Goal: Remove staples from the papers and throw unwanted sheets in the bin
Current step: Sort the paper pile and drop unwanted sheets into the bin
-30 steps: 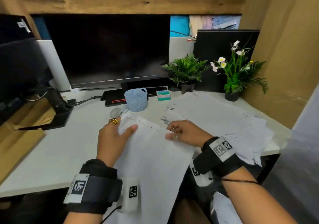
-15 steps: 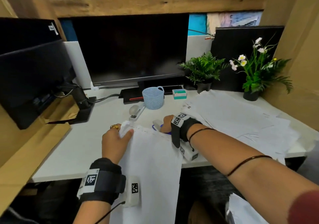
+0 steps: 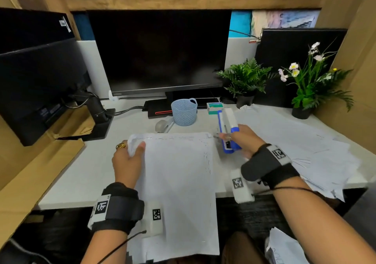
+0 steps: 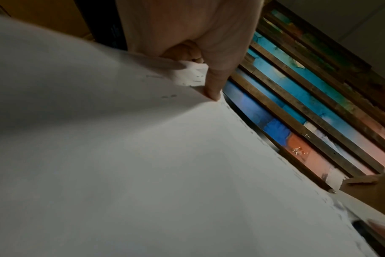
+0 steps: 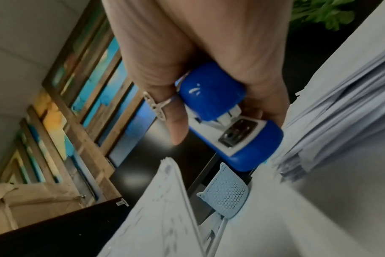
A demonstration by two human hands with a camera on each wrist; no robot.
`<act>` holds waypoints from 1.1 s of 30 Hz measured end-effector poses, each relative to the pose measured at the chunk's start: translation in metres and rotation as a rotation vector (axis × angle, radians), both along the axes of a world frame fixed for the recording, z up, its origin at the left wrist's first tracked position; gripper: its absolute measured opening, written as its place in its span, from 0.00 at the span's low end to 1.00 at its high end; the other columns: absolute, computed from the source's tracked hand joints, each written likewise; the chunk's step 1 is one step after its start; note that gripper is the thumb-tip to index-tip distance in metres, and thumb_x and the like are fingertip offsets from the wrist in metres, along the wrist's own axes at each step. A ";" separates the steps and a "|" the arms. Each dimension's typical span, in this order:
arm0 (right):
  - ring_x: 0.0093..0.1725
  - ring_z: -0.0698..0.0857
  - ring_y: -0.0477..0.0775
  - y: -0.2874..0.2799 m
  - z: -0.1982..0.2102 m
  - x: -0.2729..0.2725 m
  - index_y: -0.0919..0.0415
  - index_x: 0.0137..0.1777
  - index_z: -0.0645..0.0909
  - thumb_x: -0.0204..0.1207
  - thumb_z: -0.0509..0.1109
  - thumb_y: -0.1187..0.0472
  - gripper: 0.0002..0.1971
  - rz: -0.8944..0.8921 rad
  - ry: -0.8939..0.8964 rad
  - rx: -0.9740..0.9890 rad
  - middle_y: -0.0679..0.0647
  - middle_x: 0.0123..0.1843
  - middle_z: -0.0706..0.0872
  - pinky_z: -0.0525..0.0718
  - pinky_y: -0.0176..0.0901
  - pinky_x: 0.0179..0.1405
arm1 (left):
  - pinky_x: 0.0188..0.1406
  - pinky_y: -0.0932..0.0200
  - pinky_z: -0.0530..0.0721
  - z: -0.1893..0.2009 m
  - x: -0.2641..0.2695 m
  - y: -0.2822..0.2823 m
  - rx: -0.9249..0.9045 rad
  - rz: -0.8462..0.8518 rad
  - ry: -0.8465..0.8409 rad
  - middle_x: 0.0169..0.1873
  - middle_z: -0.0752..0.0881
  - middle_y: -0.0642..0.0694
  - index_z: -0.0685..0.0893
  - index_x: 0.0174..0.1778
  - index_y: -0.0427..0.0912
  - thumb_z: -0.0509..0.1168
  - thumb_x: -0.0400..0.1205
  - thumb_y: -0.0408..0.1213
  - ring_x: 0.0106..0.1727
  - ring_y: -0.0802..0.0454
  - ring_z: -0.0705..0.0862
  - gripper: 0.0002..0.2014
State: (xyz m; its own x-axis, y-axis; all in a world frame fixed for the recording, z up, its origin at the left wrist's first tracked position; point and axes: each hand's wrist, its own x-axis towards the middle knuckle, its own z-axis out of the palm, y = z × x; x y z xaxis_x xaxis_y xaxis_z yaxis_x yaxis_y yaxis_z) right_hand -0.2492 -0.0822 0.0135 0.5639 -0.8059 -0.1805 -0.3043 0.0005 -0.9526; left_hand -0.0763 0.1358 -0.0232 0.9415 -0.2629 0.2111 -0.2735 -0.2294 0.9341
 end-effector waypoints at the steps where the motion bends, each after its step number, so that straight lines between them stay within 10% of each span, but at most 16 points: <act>1: 0.56 0.84 0.67 0.005 -0.001 -0.012 0.73 0.63 0.77 0.70 0.76 0.68 0.22 -0.007 -0.039 0.034 0.69 0.56 0.85 0.83 0.57 0.58 | 0.65 0.41 0.76 0.000 0.000 -0.003 -0.011 0.015 0.008 0.57 0.81 0.36 0.78 0.59 0.34 0.66 0.81 0.42 0.59 0.36 0.79 0.16; 7: 0.44 0.83 0.50 0.040 -0.022 -0.036 0.55 0.50 0.77 0.68 0.76 0.73 0.17 0.086 -0.088 0.107 0.50 0.43 0.84 0.81 0.38 0.37 | 0.58 0.52 0.74 0.001 -0.013 -0.021 -0.083 0.043 0.000 0.54 0.81 0.35 0.77 0.53 0.35 0.65 0.82 0.41 0.55 0.39 0.79 0.12; 13: 0.62 0.78 0.61 0.046 -0.030 -0.026 0.61 0.71 0.70 0.67 0.78 0.70 0.32 0.065 -0.008 -0.045 0.56 0.58 0.80 0.82 0.58 0.62 | 0.69 0.55 0.70 -0.004 -0.022 -0.028 -0.066 0.035 -0.095 0.71 0.72 0.42 0.67 0.73 0.43 0.70 0.78 0.37 0.71 0.41 0.72 0.28; 18: 0.63 0.79 0.61 0.049 -0.023 -0.028 0.60 0.70 0.71 0.66 0.79 0.70 0.33 0.205 0.021 -0.079 0.57 0.61 0.81 0.82 0.58 0.62 | 0.75 0.41 0.33 0.007 -0.039 -0.038 0.472 -0.219 -0.608 0.80 0.60 0.49 0.57 0.80 0.54 0.71 0.67 0.64 0.82 0.49 0.54 0.48; 21: 0.61 0.81 0.59 0.048 -0.026 -0.028 0.57 0.68 0.73 0.66 0.79 0.69 0.31 0.282 0.040 -0.078 0.57 0.61 0.82 0.83 0.57 0.61 | 0.78 0.47 0.55 0.024 -0.053 -0.051 0.576 -0.409 -0.537 0.69 0.79 0.49 0.67 0.76 0.54 0.66 0.66 0.71 0.71 0.50 0.75 0.44; 24: 0.56 0.84 0.58 0.046 -0.026 -0.034 0.58 0.64 0.76 0.69 0.78 0.58 0.23 0.210 -0.025 -0.033 0.57 0.56 0.85 0.84 0.54 0.59 | 0.52 0.59 0.79 0.031 -0.056 -0.054 0.502 -0.389 -0.463 0.57 0.87 0.46 0.82 0.62 0.46 0.72 0.67 0.64 0.55 0.49 0.83 0.32; 27: 0.50 0.87 0.59 0.040 -0.024 -0.038 0.60 0.63 0.78 0.71 0.70 0.46 0.24 -0.024 -0.239 0.148 0.59 0.52 0.88 0.85 0.57 0.57 | 0.28 0.62 0.66 0.030 -0.056 -0.049 0.366 -0.428 -0.444 0.27 0.79 0.44 0.71 0.27 0.51 0.75 0.69 0.55 0.29 0.54 0.72 0.20; 33: 0.54 0.83 0.59 0.033 -0.021 -0.038 0.57 0.63 0.74 0.75 0.72 0.59 0.18 -0.300 -0.445 0.187 0.58 0.57 0.84 0.84 0.58 0.56 | 0.28 0.57 0.64 0.026 -0.054 -0.045 0.249 -0.494 -0.356 0.23 0.65 0.50 0.66 0.26 0.47 0.75 0.73 0.47 0.29 0.48 0.66 0.22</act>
State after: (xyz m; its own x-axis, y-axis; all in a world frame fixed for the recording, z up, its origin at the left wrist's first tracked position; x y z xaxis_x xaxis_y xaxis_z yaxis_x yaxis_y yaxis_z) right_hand -0.2868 -0.0496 -0.0071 0.3697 -0.9196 -0.1328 0.1663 0.2061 -0.9643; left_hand -0.1306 0.0908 0.0025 0.5813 -0.7276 0.3642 -0.6843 -0.1949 0.7027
